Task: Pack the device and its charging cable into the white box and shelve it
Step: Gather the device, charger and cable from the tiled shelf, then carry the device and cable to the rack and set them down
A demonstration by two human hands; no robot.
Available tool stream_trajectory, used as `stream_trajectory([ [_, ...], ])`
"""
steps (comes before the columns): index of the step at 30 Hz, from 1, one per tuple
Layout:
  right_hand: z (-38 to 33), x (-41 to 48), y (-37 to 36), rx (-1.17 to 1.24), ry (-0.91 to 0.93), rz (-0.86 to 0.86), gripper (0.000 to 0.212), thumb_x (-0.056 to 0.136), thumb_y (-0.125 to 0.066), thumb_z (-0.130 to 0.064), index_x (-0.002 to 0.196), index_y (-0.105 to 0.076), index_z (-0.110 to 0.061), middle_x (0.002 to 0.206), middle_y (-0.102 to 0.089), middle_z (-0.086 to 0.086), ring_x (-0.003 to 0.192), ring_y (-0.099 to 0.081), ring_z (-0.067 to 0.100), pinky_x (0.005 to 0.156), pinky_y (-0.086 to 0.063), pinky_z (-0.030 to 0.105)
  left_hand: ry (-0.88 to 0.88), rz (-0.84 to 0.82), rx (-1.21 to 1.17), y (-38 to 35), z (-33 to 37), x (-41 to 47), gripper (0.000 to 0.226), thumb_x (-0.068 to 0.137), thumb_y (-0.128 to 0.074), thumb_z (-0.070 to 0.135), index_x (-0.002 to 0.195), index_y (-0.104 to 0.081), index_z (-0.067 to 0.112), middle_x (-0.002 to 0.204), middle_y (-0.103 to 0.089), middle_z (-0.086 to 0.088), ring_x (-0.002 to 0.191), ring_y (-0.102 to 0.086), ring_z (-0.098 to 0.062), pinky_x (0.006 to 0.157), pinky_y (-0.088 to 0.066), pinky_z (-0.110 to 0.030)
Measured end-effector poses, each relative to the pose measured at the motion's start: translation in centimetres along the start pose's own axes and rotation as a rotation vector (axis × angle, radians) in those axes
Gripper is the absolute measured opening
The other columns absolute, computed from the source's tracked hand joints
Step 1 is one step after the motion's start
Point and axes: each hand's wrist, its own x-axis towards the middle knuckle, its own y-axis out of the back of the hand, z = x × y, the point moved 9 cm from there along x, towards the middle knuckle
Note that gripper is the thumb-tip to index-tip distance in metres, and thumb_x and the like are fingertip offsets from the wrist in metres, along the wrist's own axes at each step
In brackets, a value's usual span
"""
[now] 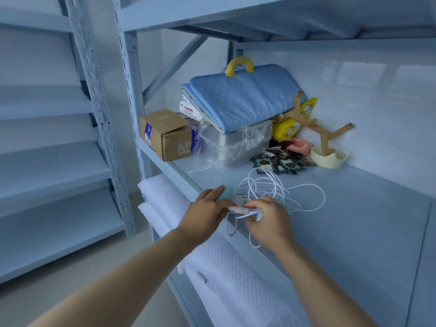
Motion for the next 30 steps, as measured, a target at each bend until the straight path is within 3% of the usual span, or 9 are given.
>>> stream_trajectory([
  [12,-17.3,-1.0,-8.9,0.209,0.256,-0.123,0.018,0.064,-0.073,-0.014,0.079,-0.069,-0.024,0.084,-0.062,-0.009,0.078,-0.058,0.015,0.059,-0.034,0.017,0.258,0.181,0.132,12.3,-10.0,-12.5,0.028,0.096,-0.043,0.025,0.117,-0.062,0.027,0.144,-0.041,-0.006,0.129,-0.037,-0.027,0.093,-0.044,-0.044],
  [18,-30.9,-4.6,-15.8,0.375,0.395,-0.246,0.016,0.066,-0.075,-0.014,0.080,-0.070,-0.020,0.085,-0.064,-0.006,0.078,-0.059,0.013,0.066,-0.045,0.023,0.411,0.252,0.215,20.8,-17.1,-23.9,0.026,0.095,-0.044,0.026,0.115,-0.061,0.028,0.145,-0.040,-0.002,0.130,-0.036,-0.023,0.087,-0.047,-0.047],
  [25,-48.8,-11.6,-25.1,0.494,0.577,-0.383,0.017,0.063,-0.071,-0.009,0.078,-0.070,-0.019,0.080,-0.063,-0.005,0.076,-0.061,0.021,0.067,-0.049,0.032,0.627,0.224,0.485,30.4,-25.9,-39.7,0.026,0.095,-0.045,0.032,0.118,-0.056,0.036,0.149,-0.031,0.006,0.136,-0.026,-0.014,0.081,-0.047,-0.041],
  [30,-61.6,-17.3,-30.6,0.566,0.686,-0.489,0.017,0.065,-0.070,-0.013,0.080,-0.070,-0.021,0.086,-0.065,-0.007,0.081,-0.061,0.020,0.068,-0.049,0.030,0.822,0.251,0.584,37.7,-30.9,-51.1,0.028,0.096,-0.043,0.031,0.120,-0.054,0.038,0.149,-0.029,0.007,0.136,-0.024,-0.012,0.083,-0.047,-0.041],
])
